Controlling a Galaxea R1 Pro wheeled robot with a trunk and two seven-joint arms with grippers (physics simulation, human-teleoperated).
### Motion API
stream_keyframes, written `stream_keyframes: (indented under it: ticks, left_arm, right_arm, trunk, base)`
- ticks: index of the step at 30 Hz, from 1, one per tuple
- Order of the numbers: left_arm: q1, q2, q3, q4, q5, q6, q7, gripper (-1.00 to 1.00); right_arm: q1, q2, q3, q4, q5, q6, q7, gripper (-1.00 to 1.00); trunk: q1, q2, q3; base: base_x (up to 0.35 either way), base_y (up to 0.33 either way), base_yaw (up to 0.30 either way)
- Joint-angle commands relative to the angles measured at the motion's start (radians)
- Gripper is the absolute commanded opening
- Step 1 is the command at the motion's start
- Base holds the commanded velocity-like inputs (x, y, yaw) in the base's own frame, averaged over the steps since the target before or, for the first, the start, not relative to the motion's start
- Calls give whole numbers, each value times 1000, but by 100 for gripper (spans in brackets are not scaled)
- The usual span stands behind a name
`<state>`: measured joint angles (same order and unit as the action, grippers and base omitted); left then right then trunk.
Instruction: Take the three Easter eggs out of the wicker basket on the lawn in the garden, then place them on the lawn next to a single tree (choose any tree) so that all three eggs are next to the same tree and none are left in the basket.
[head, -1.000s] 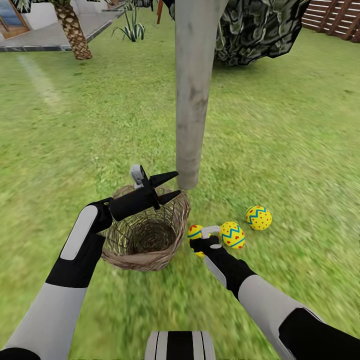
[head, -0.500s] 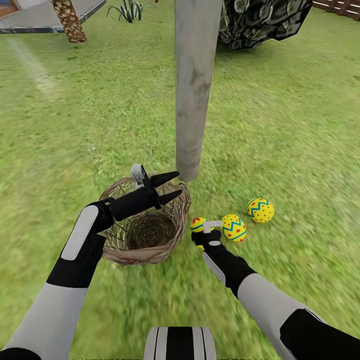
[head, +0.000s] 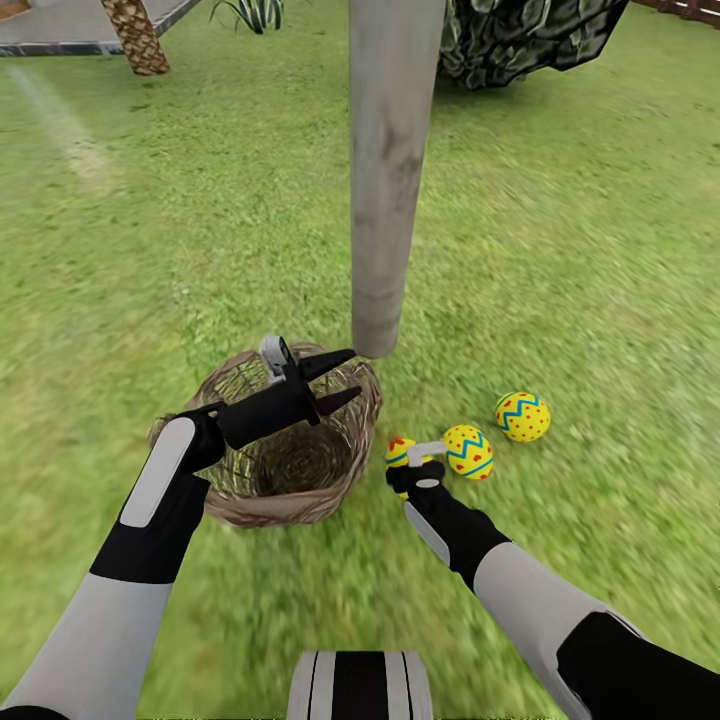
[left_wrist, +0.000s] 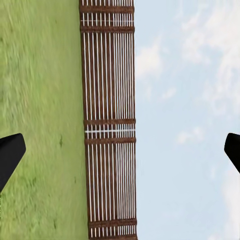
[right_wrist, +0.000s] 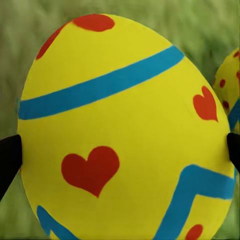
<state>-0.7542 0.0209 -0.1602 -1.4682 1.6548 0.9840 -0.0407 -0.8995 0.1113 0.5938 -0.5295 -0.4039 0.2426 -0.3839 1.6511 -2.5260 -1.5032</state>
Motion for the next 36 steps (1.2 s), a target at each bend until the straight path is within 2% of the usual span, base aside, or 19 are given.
stream_keyframes:
  ticks: [1,2,3,10,18,19,33,36]
  left_arm:
    - [-1,1,-1,0,-2,1,-4,100]
    - [-1,1,-2,0,-2,1,-4,100]
    - [-1,1,-2,0,-2,1,-4,100]
    - [-1,-2,-4,-3,-3,1,-4,100]
    - [-1,-2,-4,-4,-3,1,-4,100]
    - [-1,-2,-4,-4,-3,1,-4,100]
    - [-1,-2,-4,-3,-3,2,-4,100]
    - [-1,-2,-4,-3,-3,2,-5,100]
  right_arm:
    - [-1,-1,7,0,-7,10,-14,-100]
    - [-1,-1,7,0,-7,16,-18,-100]
    - [-1,-1,7,0,-6,93,-19,-100]
    - [-1,-1,7,-4,-1,86,-19,-100]
    - [-1,-2,7,-15,2,84,-21,-100]
    - [-1,-2,7,-15,2,84,-21,100]
    - [-1,-3,7,-17,2,84,-21,100]
    - [-1,-3,7,-17,2,84,-21,100]
  trunk:
    - [0,-1,-5]
    - [1,-1,-8]
    - [1,-1,-12]
    - [4,-3,-39]
    - [4,-3,-39]
    - [4,-3,-39]
    - [4,-3,-39]
    - [3,-2,-28]
  base:
    - [0,0,0]
    - [0,0,0]
    - [0,0,0]
    - [0,0,0]
    - [0,0,0]
    - [0,0,0]
    - [0,0,0]
    - [0,0,0]
